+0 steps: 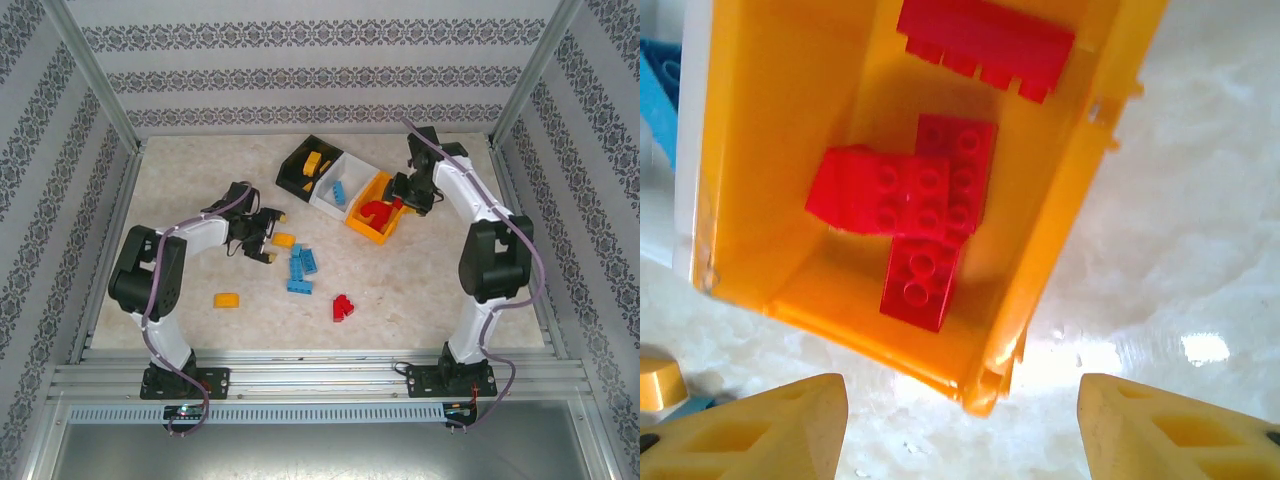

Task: Sort the legos into containers by color

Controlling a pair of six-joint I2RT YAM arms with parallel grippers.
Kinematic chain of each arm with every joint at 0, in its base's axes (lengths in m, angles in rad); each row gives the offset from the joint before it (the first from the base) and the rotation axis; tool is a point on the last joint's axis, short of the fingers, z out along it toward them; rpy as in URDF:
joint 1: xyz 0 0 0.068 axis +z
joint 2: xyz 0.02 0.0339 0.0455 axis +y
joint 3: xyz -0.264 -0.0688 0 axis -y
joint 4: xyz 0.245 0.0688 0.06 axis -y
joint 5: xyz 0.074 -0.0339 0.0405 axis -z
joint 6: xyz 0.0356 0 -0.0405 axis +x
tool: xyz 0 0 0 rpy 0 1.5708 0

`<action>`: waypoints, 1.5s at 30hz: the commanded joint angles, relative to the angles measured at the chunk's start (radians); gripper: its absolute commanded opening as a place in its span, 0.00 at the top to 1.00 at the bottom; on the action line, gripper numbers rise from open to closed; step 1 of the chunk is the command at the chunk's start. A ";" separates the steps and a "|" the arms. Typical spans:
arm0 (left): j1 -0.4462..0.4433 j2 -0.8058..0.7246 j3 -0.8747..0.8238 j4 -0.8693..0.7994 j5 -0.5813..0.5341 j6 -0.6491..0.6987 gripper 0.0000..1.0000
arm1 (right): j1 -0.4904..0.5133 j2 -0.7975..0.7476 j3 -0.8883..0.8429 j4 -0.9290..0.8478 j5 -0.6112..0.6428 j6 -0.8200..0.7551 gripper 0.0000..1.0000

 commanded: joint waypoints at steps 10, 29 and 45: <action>-0.003 0.168 0.119 0.036 0.030 -0.137 0.38 | 0.077 -0.229 -0.291 0.077 -0.008 0.074 0.36; 0.027 0.129 0.151 0.068 0.077 -0.039 0.62 | 0.106 -0.240 -0.302 0.071 0.018 0.101 0.36; 0.092 0.385 0.680 0.134 0.115 0.269 0.62 | 0.219 -0.256 -0.279 0.026 0.065 0.153 0.35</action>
